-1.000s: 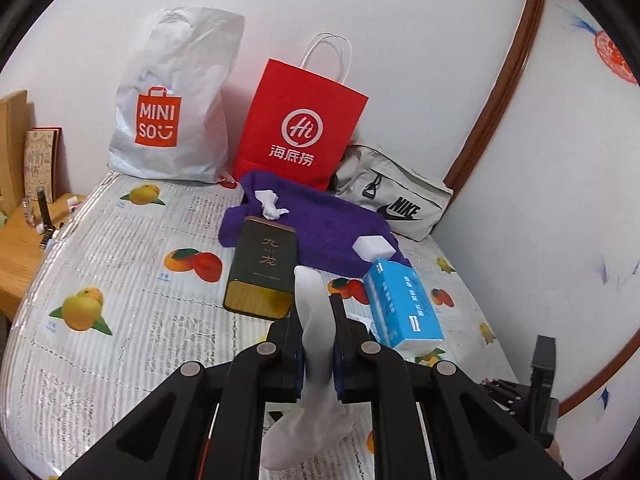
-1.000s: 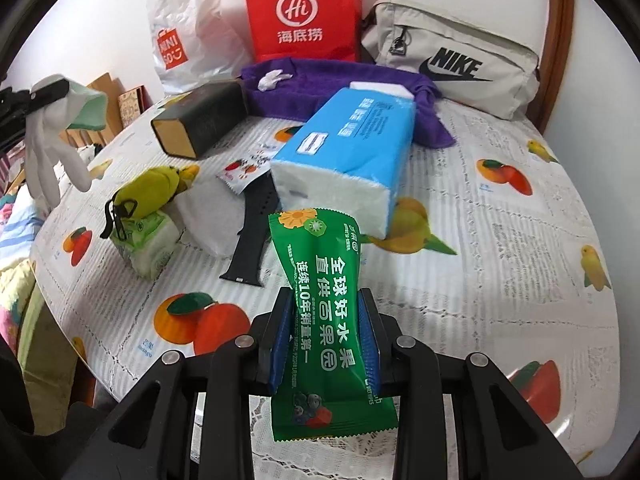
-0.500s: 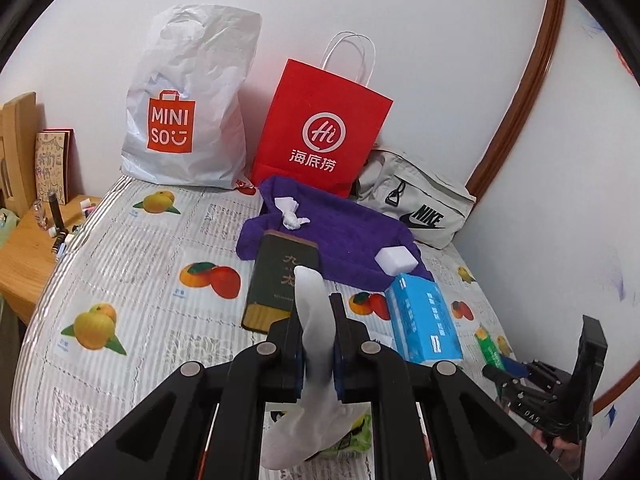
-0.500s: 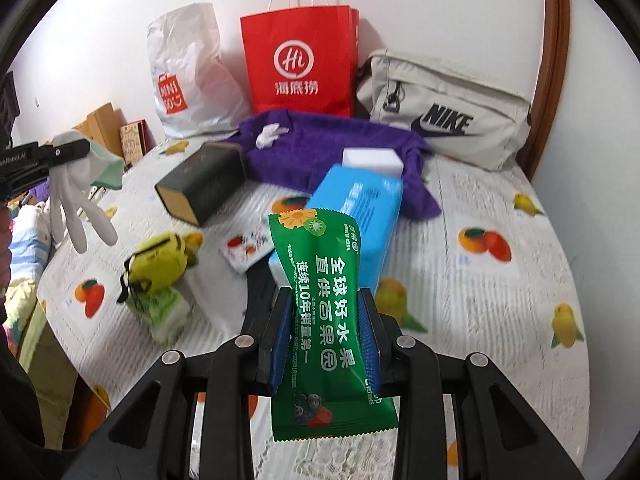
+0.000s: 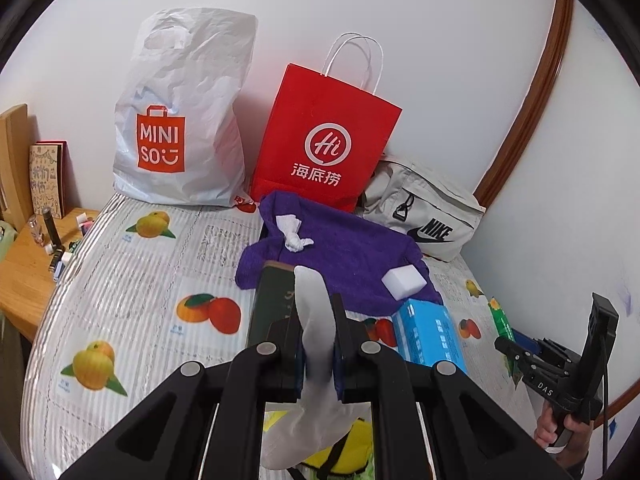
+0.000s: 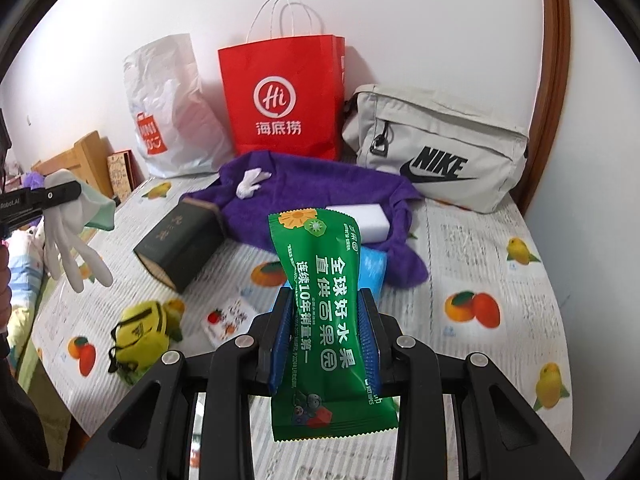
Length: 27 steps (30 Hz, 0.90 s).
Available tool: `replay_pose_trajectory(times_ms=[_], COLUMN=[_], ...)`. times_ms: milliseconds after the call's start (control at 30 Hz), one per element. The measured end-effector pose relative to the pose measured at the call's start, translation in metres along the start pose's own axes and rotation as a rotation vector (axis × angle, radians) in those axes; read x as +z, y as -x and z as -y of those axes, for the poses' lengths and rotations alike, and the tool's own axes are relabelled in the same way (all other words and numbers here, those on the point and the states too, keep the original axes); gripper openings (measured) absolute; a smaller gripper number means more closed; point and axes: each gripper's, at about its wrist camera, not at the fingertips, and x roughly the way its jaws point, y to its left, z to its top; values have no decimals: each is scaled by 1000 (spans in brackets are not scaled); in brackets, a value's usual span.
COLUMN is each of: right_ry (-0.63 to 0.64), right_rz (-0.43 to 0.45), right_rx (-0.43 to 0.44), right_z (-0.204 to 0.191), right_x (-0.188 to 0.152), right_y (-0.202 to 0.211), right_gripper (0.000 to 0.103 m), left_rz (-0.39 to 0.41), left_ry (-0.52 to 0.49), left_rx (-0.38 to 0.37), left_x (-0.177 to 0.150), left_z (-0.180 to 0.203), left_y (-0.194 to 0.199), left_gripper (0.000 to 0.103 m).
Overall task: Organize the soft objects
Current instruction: 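Lift the white glove with the left gripper while the right lifts the green packet, then lower the glove onto the purple towel with the left gripper while the right drops the green packet there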
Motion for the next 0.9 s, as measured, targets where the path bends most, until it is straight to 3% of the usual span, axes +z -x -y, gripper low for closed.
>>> replay_pose_trajectory(times_ms=[467, 900], right_ry=[-9, 15], right_rz=[2, -25], right_rx=[-11, -14], right_z=[19, 40], right_x=[50, 100], right_y=[-46, -126], right_gripper=[32, 32], left_rz=[-18, -56], left_ry=[-9, -2], left_rx=[27, -10], left_x=[46, 88], left_z=[-6, -9], left_y=[-56, -135], left_gripper=[11, 11])
